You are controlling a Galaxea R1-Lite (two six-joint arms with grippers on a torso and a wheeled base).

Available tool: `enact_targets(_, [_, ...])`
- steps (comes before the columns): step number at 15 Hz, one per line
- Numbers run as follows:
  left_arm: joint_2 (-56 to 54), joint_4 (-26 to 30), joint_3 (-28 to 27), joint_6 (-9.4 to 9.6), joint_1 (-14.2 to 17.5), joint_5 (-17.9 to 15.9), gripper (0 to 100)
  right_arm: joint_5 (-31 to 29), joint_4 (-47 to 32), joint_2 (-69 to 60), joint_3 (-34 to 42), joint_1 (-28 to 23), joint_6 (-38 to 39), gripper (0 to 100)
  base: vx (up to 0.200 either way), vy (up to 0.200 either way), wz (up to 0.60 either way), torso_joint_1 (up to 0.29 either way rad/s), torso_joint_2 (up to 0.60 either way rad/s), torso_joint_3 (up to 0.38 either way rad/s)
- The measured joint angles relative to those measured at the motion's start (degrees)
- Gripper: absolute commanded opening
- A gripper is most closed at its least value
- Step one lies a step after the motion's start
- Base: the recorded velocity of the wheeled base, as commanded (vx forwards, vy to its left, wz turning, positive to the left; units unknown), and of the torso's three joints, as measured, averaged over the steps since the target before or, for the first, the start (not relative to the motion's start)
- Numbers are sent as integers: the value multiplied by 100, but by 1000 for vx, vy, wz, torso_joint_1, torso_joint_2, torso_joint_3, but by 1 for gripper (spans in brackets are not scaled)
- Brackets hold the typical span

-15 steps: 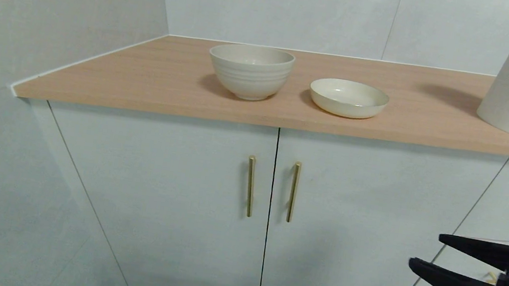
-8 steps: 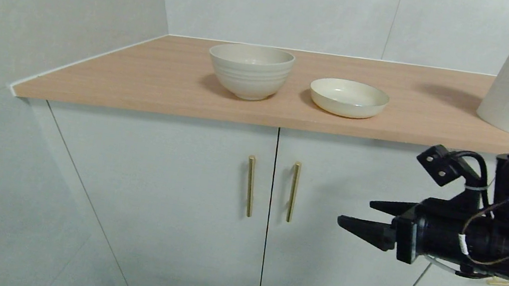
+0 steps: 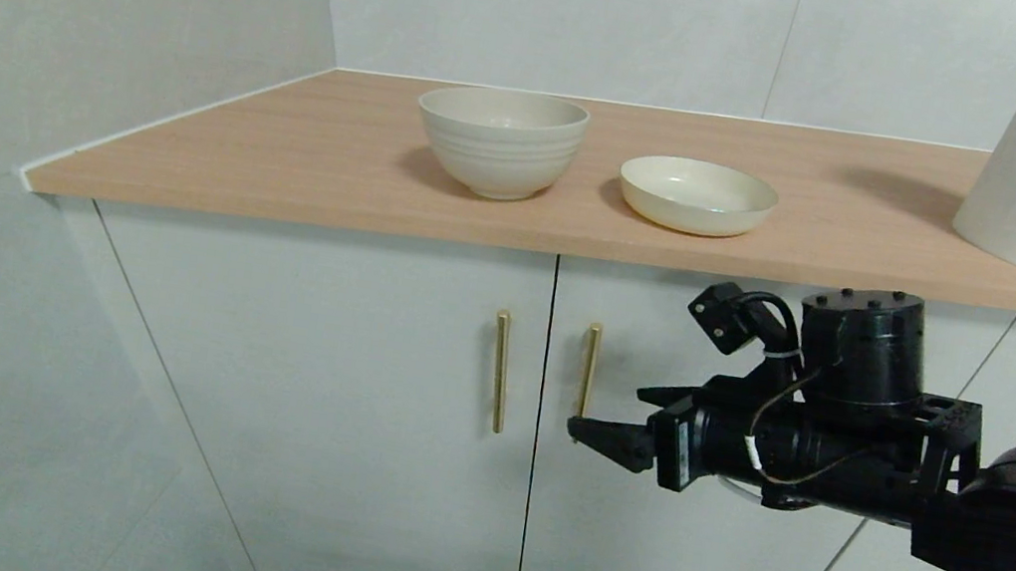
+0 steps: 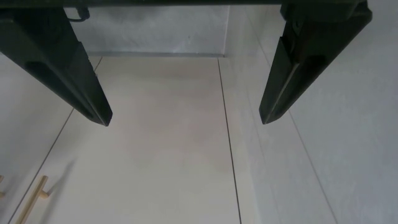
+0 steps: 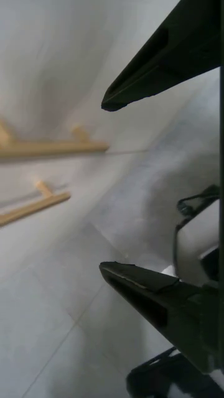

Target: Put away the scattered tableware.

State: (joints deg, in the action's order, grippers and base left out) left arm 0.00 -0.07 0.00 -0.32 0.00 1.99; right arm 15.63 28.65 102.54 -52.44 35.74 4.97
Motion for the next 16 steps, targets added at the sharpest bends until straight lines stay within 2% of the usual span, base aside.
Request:
enact_targets(3, [0, 0, 0, 0, 0, 1, 100, -30, 529, 291, -17, 151, 391, 100, 0, 0, 0, 0, 0, 0])
enact_targets(6, [0, 0, 0, -1, 0, 1, 100, -255, 995, 562, -11, 177, 450, 100, 0, 0, 0, 0, 0, 0])
enact_targets(16, [0, 0, -2, -1, 0, 0, 100, -302, 1988, 1056, -9, 384, 903, 100, 0, 0, 0, 0, 0, 0])
